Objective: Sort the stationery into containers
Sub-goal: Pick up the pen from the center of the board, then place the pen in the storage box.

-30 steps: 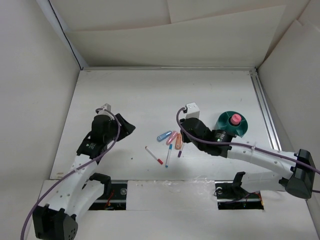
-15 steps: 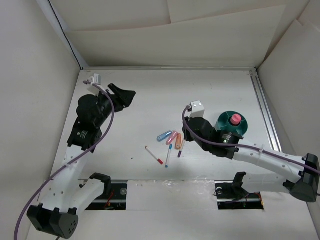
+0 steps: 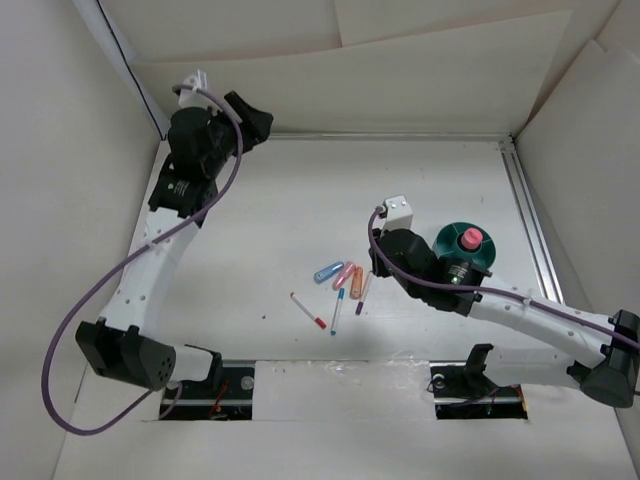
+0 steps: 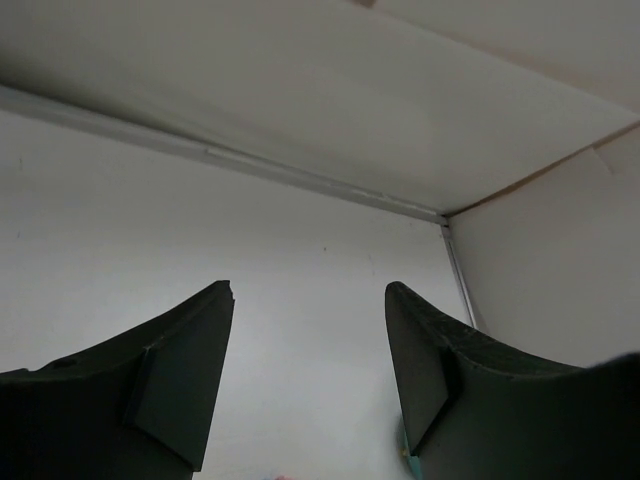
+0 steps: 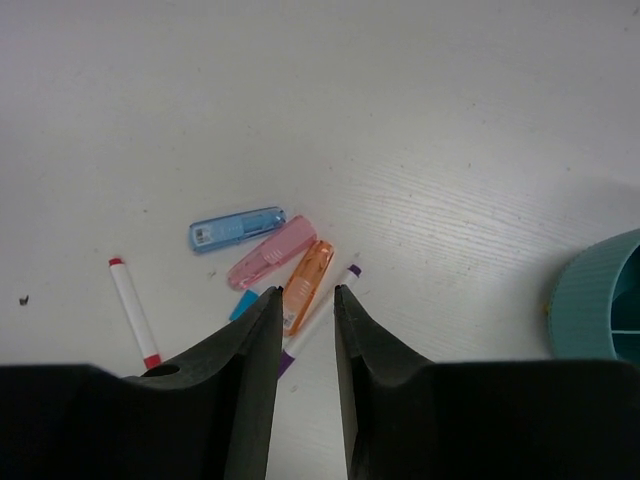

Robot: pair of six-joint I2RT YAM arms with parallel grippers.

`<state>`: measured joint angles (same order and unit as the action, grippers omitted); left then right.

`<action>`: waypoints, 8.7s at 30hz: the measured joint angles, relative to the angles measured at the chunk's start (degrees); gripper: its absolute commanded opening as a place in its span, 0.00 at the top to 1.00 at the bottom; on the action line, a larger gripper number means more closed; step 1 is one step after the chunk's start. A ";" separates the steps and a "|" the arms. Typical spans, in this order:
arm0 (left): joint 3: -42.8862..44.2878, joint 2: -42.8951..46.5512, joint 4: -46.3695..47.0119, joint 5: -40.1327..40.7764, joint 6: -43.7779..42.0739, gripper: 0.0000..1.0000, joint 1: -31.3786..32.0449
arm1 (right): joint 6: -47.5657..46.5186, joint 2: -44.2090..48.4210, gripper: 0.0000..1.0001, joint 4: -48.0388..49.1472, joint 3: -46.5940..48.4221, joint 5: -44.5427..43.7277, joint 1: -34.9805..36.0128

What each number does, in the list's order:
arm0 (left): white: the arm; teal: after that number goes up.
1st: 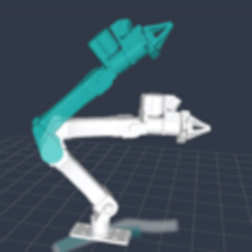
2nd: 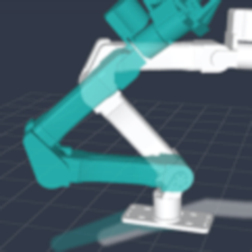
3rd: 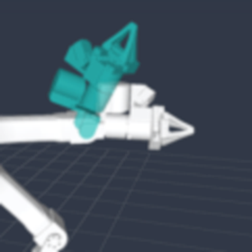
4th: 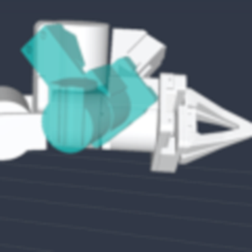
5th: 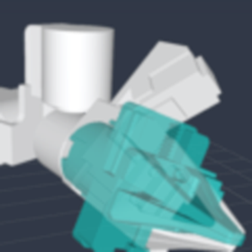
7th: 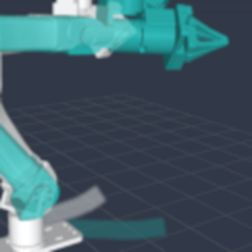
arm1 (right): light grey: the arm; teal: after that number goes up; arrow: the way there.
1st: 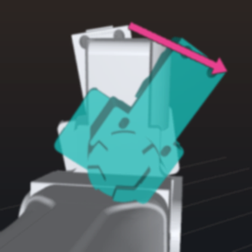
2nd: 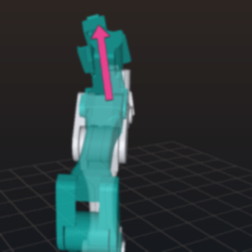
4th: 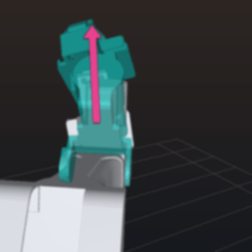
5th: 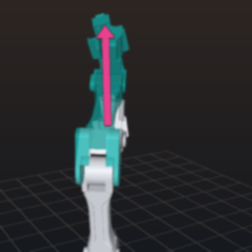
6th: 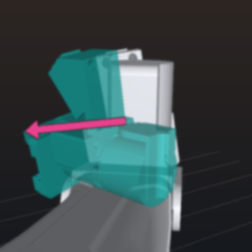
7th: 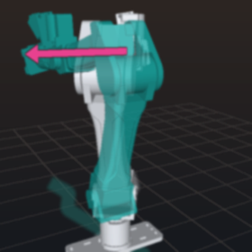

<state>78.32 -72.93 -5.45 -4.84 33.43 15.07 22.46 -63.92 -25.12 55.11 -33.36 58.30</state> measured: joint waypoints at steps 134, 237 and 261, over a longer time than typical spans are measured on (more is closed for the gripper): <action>-37.51 -0.20 -16.15 38.88 31.78 1.00 46.86 | 3.96 17.73 0.44 6.62 -13.29 34.62 -8.35; -35.89 22.23 8.00 32.46 18.97 0.55 45.55 | 30.14 19.23 0.99 -4.09 -6.58 34.75 -12.44; -43.52 22.75 16.50 14.80 13.92 0.52 45.57 | 17.68 3.96 0.97 -39.91 21.64 38.84 -29.83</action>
<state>34.81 -50.17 11.05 9.96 47.35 60.64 40.14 -59.96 -65.04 76.75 5.48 28.47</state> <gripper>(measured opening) 0.452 0.132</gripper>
